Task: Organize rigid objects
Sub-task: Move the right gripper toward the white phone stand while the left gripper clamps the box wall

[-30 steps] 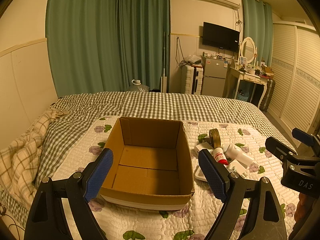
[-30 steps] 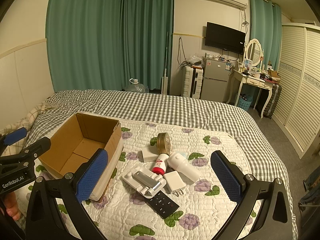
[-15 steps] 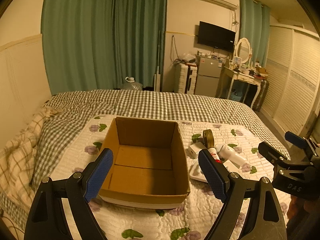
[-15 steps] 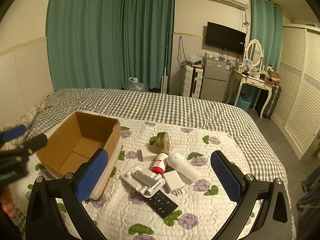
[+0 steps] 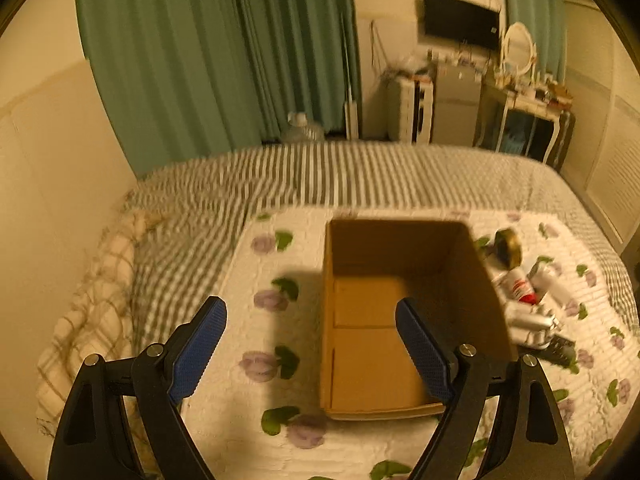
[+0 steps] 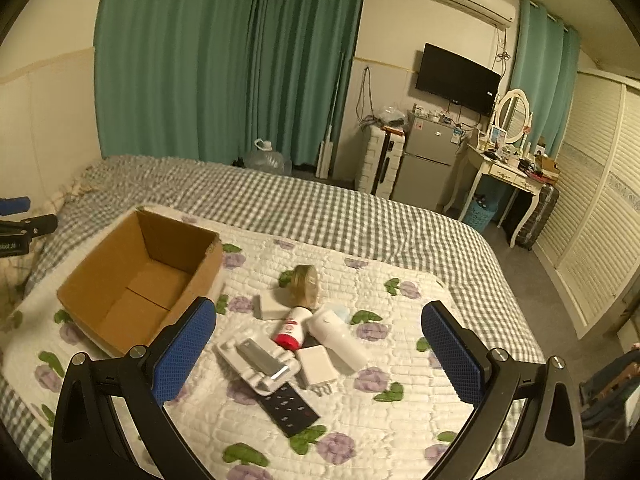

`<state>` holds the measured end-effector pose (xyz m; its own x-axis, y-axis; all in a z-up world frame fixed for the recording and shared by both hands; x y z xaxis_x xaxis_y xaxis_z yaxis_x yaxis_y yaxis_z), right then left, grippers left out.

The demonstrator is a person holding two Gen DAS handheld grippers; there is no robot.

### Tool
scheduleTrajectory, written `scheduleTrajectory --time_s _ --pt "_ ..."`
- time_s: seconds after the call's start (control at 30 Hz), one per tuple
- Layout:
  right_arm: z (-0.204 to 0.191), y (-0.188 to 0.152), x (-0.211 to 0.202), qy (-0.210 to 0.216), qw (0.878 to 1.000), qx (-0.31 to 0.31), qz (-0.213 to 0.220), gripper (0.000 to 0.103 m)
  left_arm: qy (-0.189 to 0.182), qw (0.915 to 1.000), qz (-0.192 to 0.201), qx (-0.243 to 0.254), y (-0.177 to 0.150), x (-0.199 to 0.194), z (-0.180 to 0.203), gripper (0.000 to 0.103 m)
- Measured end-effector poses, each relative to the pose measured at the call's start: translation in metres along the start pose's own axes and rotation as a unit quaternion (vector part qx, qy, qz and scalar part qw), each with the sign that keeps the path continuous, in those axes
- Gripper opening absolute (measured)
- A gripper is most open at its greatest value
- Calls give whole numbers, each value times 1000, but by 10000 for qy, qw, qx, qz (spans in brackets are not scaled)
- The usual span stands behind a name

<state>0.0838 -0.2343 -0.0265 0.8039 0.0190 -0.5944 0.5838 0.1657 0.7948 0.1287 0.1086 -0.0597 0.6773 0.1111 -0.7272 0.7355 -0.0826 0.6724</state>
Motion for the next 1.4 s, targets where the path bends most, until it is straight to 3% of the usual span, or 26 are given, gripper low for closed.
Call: scheduleTrajectory --time_s 0.27,0.37,0.43,0.5,0.63,0.7,0.8,1.23,1.4 --pt "-13 5 27 340 9981 -354 -377 103 -234 9978 -599 141 -22 48 4 86" --pt "-19 3 45 513 9961 -446 -559 103 -273 9963 -781 239 -26 60 10 64" --pt "-22 -2 55 538 9951 -518 -645 103 -329 9950 -905 273 -30 66 14 56" --pt "-22 -10 66 545 9945 -542 -715 103 -318 9940 -989 353 -33 70 17 38" --pt "-24 -30 85 727 9917 -539 -910 103 -317 9922 -1143 392 -38 79 20 29" --pt "-25 -36 92 773 9905 -553 -990 103 -280 9912 -1234 390 -41 82 21 14" --pt "-26 -46 101 848 9885 -549 -1122 103 -220 9909 -1273 364 -41 86 20 8" --pt "-38 -54 108 963 9851 -750 -1214 103 -190 9901 -1292 514 -35 78 25 8" --pt "-53 -57 120 1179 9778 -1023 -1400 103 -189 9893 -1355 504 -35 80 25 8"
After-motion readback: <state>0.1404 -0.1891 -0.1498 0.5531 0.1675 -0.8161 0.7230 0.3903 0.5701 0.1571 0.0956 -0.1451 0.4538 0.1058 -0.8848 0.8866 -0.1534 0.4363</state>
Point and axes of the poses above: each gripper's, at about its wrist camera, not at the fingertips, and x roughly the way its jaws point, z to its right, y to its top, the point moved 8 cm from there along x, roughly the way its jaws point, and after that the axes turned 2 degrees about y, right-handed, at the moved point
